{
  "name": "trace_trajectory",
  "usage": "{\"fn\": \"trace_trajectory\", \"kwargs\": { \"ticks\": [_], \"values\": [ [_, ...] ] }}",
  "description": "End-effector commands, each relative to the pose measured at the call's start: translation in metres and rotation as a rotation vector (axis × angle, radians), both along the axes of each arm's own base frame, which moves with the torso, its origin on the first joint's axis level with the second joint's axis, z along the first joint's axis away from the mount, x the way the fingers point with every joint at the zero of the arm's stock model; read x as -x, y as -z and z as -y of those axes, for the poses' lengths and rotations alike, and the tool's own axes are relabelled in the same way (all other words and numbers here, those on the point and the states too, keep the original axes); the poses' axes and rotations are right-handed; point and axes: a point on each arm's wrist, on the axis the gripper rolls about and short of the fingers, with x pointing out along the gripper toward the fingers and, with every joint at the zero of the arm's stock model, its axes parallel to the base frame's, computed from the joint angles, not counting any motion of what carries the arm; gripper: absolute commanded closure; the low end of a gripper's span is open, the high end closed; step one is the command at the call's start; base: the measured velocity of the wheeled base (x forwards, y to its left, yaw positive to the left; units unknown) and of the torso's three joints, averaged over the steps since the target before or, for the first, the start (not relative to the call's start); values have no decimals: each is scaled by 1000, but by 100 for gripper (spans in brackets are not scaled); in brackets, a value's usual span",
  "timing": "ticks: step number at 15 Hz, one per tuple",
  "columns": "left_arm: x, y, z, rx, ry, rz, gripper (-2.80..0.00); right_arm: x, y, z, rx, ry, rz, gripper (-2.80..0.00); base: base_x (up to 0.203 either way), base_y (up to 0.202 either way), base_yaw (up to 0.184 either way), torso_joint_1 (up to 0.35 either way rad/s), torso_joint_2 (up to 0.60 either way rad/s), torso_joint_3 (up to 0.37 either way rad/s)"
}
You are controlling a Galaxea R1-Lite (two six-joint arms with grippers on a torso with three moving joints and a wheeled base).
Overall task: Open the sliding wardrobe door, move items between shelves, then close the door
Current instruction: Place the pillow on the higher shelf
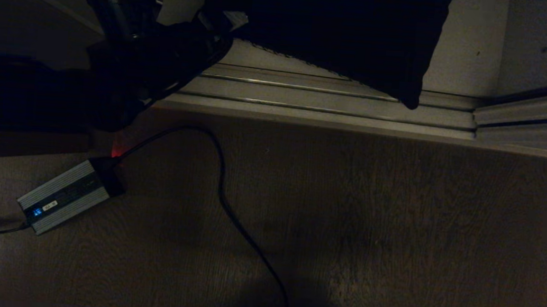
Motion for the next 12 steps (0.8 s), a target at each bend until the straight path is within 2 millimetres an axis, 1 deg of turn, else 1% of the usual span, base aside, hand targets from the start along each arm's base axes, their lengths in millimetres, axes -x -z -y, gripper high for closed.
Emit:
{"fn": "trace_trajectory", "kwargs": {
  "ticks": [1, 3, 5, 7, 9, 12],
  "values": [
    [-19, 15, 5, 5, 0, 7, -280, 0, 1, 0, 1, -1, -3, 0, 0, 0, 0, 0, 0, 0],
    [-27, 14, 8, 35, 12, 64, -280, 0, 1, 0, 1, -1, -2, 0, 0, 0, 0, 0, 0, 0],
    [-30, 10, 9, 67, 63, 82, -280, 0, 1, 0, 1, -1, -3, 0, 0, 0, 0, 0, 0, 0],
    [-26, 4, 8, 92, 74, 112, -280, 0, 1, 0, 1, -1, -3, 0, 0, 0, 0, 0, 0, 0],
    [-17, -9, 6, 103, 92, 169, -280, 0, 1, 0, 1, -1, -3, 0, 0, 0, 0, 0, 0, 0],
    [-11, -15, 4, 105, 100, 198, -280, 0, 1, 0, 1, -1, -3, 0, 0, 0, 0, 0, 0, 0]
  ]
}}
